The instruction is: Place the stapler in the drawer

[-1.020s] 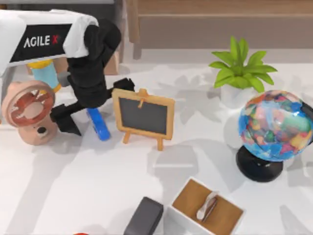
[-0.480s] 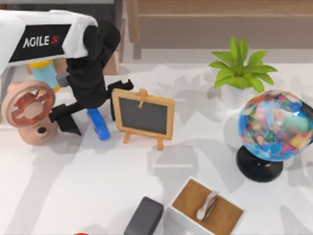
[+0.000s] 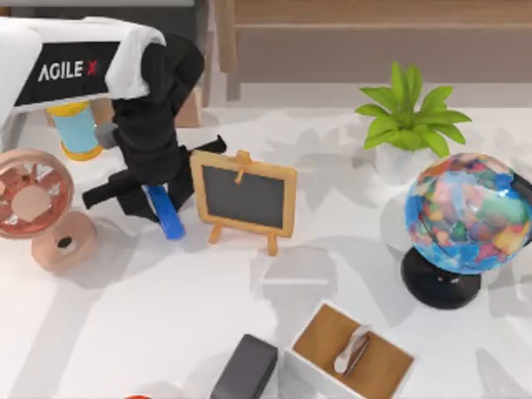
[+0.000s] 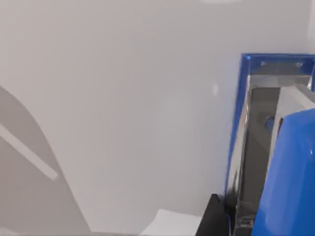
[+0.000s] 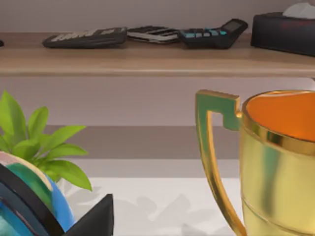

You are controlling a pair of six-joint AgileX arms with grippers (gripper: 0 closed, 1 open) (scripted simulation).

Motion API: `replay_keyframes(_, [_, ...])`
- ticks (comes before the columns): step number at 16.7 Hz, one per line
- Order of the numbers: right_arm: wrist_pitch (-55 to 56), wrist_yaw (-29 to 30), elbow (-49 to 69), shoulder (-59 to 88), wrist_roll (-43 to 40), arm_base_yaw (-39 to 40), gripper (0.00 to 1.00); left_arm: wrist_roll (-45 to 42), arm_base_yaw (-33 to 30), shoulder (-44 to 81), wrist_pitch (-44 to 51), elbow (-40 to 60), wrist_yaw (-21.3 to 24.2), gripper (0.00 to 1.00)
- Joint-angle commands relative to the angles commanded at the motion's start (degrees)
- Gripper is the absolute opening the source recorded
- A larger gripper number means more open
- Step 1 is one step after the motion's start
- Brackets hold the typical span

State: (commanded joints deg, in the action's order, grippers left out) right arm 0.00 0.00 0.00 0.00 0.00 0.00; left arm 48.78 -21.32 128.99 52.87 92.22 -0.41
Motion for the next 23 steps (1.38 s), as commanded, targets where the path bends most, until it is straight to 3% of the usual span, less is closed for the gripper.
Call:
replay_keyframes(9, [0.0, 0.0, 0.0, 0.0, 0.0, 0.0, 1.0, -0.4, 0.0, -0.8, 0.7, 0.1, -0.3, 0.0])
replay_keyframes(15, [0.0, 0.0, 0.0, 0.0, 0.0, 0.0, 1.0, -1.0, -0.4, 2.0, 7.2, 5.4, -1.5, 0.0])
replay_keyframes(23, [0.0, 0.0, 0.0, 0.0, 0.0, 0.0, 1.0, 0.2, -0.2, -0.4, 6.7, 5.4, 0.5, 0.0])
